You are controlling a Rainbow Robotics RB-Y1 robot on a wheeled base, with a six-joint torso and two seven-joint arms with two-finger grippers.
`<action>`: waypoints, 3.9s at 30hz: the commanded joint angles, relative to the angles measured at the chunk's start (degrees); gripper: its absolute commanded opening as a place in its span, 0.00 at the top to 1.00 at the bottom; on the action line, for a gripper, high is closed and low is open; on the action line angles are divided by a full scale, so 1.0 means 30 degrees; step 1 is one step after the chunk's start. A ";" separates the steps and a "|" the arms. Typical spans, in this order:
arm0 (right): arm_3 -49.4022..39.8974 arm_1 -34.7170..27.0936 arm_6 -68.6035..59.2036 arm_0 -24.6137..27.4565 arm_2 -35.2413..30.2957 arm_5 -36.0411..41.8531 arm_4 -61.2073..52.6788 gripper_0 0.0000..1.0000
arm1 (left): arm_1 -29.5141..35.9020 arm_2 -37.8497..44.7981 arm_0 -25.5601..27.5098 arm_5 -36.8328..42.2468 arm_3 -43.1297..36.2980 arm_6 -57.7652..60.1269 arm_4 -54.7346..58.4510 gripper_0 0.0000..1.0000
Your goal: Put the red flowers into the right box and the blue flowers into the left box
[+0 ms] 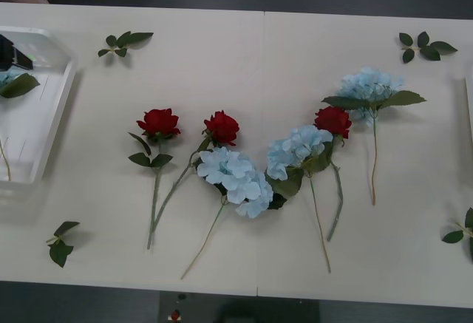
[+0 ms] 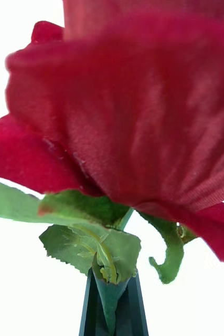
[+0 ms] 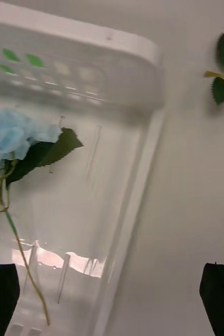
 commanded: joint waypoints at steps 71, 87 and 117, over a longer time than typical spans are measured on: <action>-0.9697 0.9972 0.8888 0.3871 -0.1042 0.5725 -0.3656 0.19 | -1.0422 -0.5595 0.3431 -0.1493 -0.5229 0.9462 -1.1533 0.00; -0.8320 1.0499 0.8155 0.3842 0.0481 0.3059 -0.2689 0.19 | -1.0627 -0.5829 0.3255 -0.1610 -0.4438 0.9374 -1.1621 0.69; -0.7294 1.0499 0.8038 0.3784 0.0745 0.2356 -0.2279 1.00 | -0.7316 -0.2577 0.2640 -0.1053 -0.9799 0.9462 -0.8164 1.00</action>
